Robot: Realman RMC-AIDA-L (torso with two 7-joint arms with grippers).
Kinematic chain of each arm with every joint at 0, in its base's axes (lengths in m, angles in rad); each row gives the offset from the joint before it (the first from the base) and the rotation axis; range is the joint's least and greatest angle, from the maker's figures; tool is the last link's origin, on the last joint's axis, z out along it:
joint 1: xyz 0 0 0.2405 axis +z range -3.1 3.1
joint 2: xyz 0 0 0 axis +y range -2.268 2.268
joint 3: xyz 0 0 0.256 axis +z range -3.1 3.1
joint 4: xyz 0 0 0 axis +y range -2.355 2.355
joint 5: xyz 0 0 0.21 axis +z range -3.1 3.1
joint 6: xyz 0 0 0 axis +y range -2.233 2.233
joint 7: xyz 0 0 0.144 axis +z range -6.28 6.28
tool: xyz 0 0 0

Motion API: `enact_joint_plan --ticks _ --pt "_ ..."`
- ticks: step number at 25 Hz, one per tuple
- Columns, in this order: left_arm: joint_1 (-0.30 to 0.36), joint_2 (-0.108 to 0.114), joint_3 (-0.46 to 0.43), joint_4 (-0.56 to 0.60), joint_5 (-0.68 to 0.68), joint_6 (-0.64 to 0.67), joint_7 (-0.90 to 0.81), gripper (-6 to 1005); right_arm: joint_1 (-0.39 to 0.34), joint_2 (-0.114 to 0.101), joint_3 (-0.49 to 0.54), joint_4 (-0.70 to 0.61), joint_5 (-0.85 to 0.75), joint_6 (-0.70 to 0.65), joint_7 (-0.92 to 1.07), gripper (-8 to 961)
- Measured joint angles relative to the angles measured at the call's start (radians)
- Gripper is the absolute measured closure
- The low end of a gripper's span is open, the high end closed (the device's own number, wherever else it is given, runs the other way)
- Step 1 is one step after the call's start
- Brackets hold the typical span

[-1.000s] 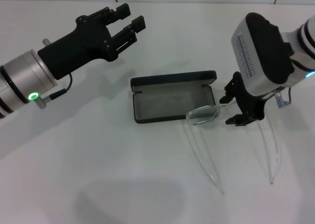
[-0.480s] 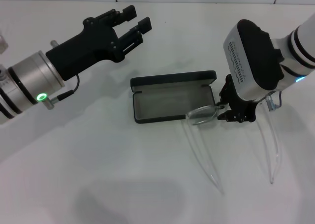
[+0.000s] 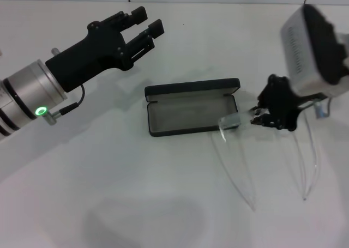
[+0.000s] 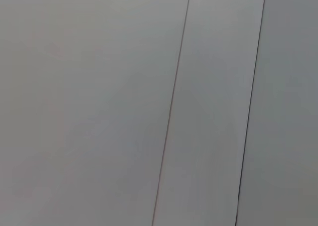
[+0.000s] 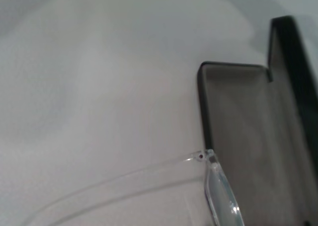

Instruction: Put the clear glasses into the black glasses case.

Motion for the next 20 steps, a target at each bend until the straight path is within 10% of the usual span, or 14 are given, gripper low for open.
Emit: enact_joint_plan --ticks 9,20 --pt "0.002 0.005 0.002 -0.001 -0.001 0.145 0.040 503 -0.136 -0.004 0.368 -0.029 0.393 -0.128 -0.124 829" --pt "-0.068 0.001 0.020 -0.004 0.020 0.177 0.037 502 -0.017 -0.053 0.496 0.347 0.508 -0.147 -0.088 829"
